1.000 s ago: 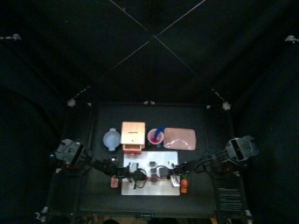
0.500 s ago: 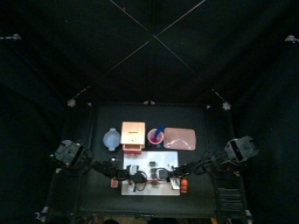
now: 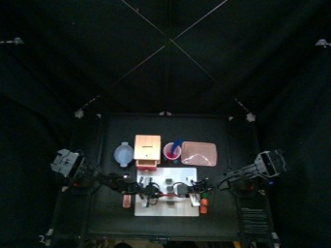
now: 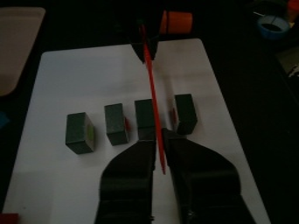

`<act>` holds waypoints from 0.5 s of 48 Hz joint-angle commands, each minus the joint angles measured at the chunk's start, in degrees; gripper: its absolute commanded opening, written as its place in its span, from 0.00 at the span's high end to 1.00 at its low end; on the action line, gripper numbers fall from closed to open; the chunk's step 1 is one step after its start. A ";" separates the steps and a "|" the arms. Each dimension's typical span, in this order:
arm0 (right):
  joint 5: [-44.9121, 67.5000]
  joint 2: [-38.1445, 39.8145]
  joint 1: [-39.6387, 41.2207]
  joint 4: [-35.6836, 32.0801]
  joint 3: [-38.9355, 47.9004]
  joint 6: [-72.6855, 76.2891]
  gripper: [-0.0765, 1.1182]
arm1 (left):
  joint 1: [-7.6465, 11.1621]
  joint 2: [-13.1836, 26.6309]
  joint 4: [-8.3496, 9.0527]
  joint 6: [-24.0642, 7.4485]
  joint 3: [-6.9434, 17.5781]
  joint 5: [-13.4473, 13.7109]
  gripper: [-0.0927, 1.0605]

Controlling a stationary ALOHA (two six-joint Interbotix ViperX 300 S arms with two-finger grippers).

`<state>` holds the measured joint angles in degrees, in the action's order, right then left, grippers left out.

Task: Place sushi on board then cut the sushi with the knife then place the pieces on the plate
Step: Cut the sushi into 4 pieces

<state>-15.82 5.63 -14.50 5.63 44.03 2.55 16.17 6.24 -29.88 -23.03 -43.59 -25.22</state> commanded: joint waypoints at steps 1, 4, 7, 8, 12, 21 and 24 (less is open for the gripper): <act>0.09 2.20 0.00 -0.35 -1.49 -0.35 0.67 | -1.05 -2.02 -0.18 -0.09 0.35 -0.79 0.32; 0.00 2.46 0.18 -0.53 -1.58 -0.35 0.67 | -1.05 -2.02 -0.26 -0.09 0.26 -0.79 0.24; 0.00 2.81 0.26 -0.62 -1.76 -0.35 0.67 | -1.05 -2.11 -0.35 -0.09 0.26 -0.79 0.16; -0.09 3.08 0.35 -0.79 -1.93 -0.35 0.67 | -1.05 -2.11 -0.44 0.00 0.26 -0.79 0.14; -0.35 3.78 0.44 -0.97 -2.11 -0.35 0.67 | -1.05 -2.99 -0.70 -0.09 0.44 -1.49 0.09; -2.02 4.75 1.58 -1.05 -2.11 -0.35 0.67 | -1.05 -9.49 -0.44 -0.35 -0.53 -8.00 0.08; -2.90 5.10 2.11 -1.14 -2.20 -0.35 0.67 | -1.05 -11.34 -0.44 -0.26 -2.11 -9.49 0.08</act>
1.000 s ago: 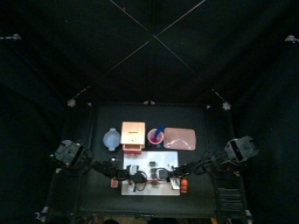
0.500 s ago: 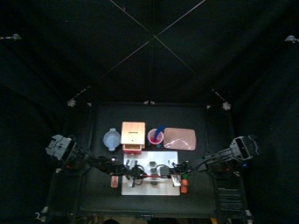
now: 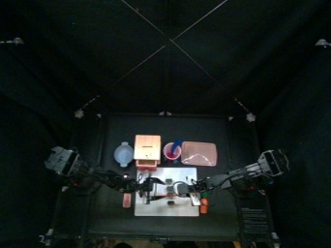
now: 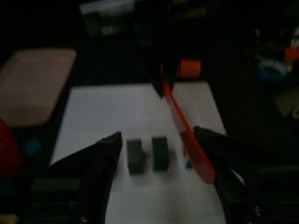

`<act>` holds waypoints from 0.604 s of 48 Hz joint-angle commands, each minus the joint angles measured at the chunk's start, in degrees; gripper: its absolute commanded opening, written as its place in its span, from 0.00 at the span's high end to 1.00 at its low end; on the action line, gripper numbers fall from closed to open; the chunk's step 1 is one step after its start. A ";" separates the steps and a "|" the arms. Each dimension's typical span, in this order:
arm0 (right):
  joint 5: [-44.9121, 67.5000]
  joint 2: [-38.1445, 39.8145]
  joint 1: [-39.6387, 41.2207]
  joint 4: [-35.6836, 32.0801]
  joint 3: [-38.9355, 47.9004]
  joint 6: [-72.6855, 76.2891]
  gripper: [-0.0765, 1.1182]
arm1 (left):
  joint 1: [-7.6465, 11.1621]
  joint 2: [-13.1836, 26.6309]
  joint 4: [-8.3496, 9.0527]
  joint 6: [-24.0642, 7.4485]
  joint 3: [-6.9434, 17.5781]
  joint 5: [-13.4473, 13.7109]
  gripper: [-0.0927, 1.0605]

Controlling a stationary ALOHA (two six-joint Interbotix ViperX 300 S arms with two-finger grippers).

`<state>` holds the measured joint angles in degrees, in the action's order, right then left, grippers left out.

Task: Place sushi on board then cut the sushi with the knife then place the pieces on the plate
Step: Cut the sushi into 4 pieces

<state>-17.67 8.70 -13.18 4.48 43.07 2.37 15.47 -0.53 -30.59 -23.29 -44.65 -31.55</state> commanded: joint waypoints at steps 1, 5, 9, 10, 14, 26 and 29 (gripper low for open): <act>-1.32 2.20 0.97 0.00 -1.14 -0.18 0.67 | -0.35 -5.10 0.18 0.09 -1.58 -3.60 0.08; -2.72 2.81 1.49 0.26 -1.14 -0.09 0.67 | -0.44 -7.56 0.18 0.09 -3.96 -6.06 0.08; -3.43 3.43 1.76 0.62 -0.97 0.00 0.67 | -0.35 -9.49 0.09 0.09 -6.06 -8.88 0.08; -3.52 3.60 1.93 0.70 -0.79 0.00 0.67 | -0.35 -9.76 0.09 0.09 -6.50 -9.40 0.08; -4.04 4.66 1.93 2.02 -0.53 0.00 0.67 | -0.35 -10.55 0.09 0.09 -8.00 -11.07 0.08; -7.56 13.18 3.60 12.30 3.16 1.93 0.67 | -0.70 -10.02 0.09 0.09 -9.14 -12.74 0.08; -7.91 16.17 4.92 16.70 4.92 4.39 0.67 | -0.79 -9.58 0.18 0.00 -9.14 -12.74 0.08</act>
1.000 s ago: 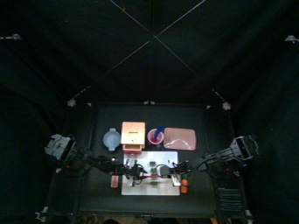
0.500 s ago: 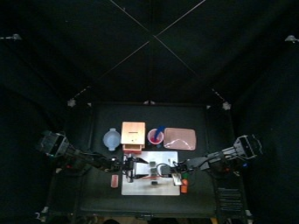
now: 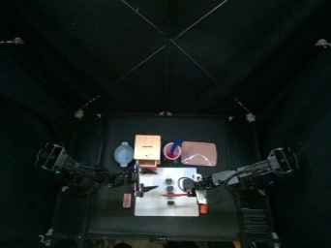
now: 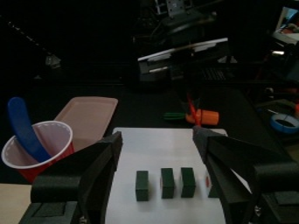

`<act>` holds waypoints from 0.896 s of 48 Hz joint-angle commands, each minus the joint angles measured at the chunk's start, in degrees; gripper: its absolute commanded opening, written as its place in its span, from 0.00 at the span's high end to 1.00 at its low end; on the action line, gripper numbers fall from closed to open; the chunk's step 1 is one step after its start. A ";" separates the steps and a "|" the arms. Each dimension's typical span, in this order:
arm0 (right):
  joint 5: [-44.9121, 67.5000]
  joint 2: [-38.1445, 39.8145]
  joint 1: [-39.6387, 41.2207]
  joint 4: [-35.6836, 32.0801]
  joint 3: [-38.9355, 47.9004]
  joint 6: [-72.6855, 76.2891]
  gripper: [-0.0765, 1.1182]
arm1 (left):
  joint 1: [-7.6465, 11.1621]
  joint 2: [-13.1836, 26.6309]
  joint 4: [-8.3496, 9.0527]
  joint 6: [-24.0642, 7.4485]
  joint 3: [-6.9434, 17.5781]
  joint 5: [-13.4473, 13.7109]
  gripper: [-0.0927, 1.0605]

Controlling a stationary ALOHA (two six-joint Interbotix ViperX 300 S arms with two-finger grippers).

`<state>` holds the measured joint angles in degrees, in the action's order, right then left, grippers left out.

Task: Place sushi on board then cut the sushi with the knife then place the pieces on the plate
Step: Cut the sushi into 4 pieces

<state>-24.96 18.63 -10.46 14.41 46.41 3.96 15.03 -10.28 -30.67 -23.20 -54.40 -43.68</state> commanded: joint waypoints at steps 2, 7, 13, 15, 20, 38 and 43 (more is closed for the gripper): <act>-0.62 8.96 3.52 10.11 3.25 5.54 0.67 | -0.53 0.70 0.26 -0.09 0.62 -0.70 0.08; -0.44 14.41 5.54 14.77 7.12 11.78 0.67 | -0.70 1.67 0.26 -0.35 0.70 -0.97 0.08; 2.46 20.57 6.06 15.91 11.87 20.83 0.67 | -1.23 2.72 1.23 -0.44 0.70 -1.23 0.08; 3.52 21.80 6.06 15.73 13.01 23.82 0.67 | -1.41 2.90 1.76 -0.44 0.70 -1.23 0.09; 4.66 23.55 6.06 13.97 14.94 30.94 0.67 | -1.67 2.99 3.25 -0.44 0.62 -1.23 0.08; 5.19 19.86 1.14 11.69 16.26 60.64 0.67 | -3.87 3.08 7.29 -0.44 -0.97 -1.23 0.08; 5.36 17.75 0.09 9.93 16.70 67.41 0.67 | -4.39 3.16 8.09 -0.44 -1.58 -1.32 0.09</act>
<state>-20.13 37.71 -9.40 25.66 63.46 66.88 11.25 -6.86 -23.38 -23.55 -56.16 -44.38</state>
